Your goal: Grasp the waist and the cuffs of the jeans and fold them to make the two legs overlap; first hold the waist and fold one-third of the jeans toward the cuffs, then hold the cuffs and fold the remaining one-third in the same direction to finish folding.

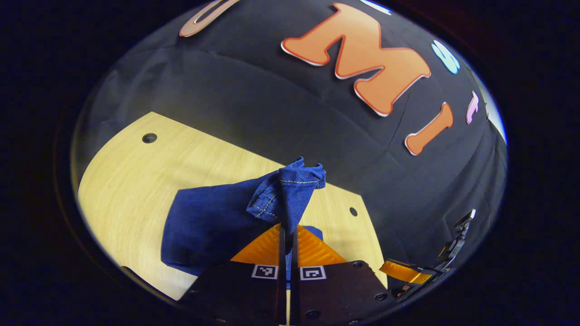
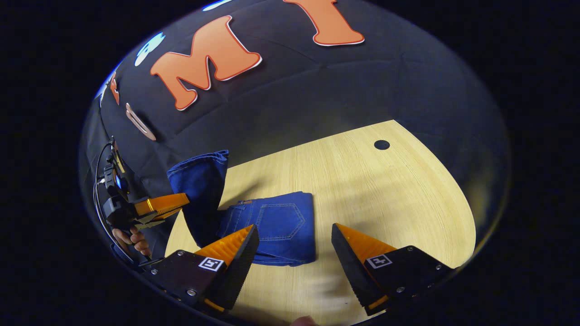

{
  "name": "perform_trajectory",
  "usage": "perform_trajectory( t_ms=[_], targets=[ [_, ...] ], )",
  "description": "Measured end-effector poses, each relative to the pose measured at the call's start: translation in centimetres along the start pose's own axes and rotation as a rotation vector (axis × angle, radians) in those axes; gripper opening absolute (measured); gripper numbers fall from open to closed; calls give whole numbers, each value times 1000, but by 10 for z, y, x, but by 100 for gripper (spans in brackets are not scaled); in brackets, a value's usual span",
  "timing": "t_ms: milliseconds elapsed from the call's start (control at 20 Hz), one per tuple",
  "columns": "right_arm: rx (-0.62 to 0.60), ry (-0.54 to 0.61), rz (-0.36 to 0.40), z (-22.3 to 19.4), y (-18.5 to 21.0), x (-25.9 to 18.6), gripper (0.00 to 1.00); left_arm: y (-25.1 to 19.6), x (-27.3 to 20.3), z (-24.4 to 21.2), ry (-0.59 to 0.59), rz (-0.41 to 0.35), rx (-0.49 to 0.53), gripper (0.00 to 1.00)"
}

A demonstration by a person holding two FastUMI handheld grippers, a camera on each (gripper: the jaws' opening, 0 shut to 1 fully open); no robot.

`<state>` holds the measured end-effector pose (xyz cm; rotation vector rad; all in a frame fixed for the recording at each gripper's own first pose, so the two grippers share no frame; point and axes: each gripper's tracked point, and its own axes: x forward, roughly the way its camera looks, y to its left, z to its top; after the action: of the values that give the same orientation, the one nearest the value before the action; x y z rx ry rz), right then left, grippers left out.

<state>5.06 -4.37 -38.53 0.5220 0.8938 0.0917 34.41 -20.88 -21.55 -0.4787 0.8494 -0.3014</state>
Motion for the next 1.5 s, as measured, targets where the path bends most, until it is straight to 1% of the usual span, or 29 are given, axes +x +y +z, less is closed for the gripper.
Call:
perform_trajectory(
  t_ms=[200,350,400,550,600,650,700,750,800,850,900,1050,1150,1350,1400,1500],
  targets=[
    [1,12,-1,-2,-15,7,98,-12,24,-40,82,27,52,4],
    [-4,24,4,-4,-19,13,98,-21,40,-80,144,56,120,4],
    [-6,29,6,-5,-21,15,98,-17,43,-90,159,73,141,4],
    [-16,44,23,-8,-19,18,99,-14,47,-110,207,119,196,4],
    [-19,49,23,-10,-19,20,98,-18,47,-114,216,116,208,6],
    [-22,53,26,-10,-18,20,99,-17,49,-119,223,114,214,5],
    [-24,55,31,-10,-17,21,99,-18,51,-123,227,103,214,14],
    [-27,55,33,-11,-16,22,98,-23,47,-124,229,90,207,19],
    [-28,57,38,-11,-15,22,98,-26,46,-126,234,78,204,31],
    [-28,60,38,-12,-15,23,98,-24,43,-126,231,85,208,44],
    [-29,63,44,-13,-13,23,98,-27,41,-124,227,82,209,52],
    [-38,64,52,-14,-7,26,98,-18,35,-115,199,113,207,90],
    [-48,59,57,-15,-3,26,98,-9,27,-105,172,142,197,90],
    [-73,48,71,-17,8,27,98,5,3,-81,98,194,205,93],
    [-78,46,76,-18,12,28,98,8,-4,-74,75,207,218,96],
    [-86,34,86,-17,21,27,99,20,-18,-60,22,251,274,97]
  ],
)
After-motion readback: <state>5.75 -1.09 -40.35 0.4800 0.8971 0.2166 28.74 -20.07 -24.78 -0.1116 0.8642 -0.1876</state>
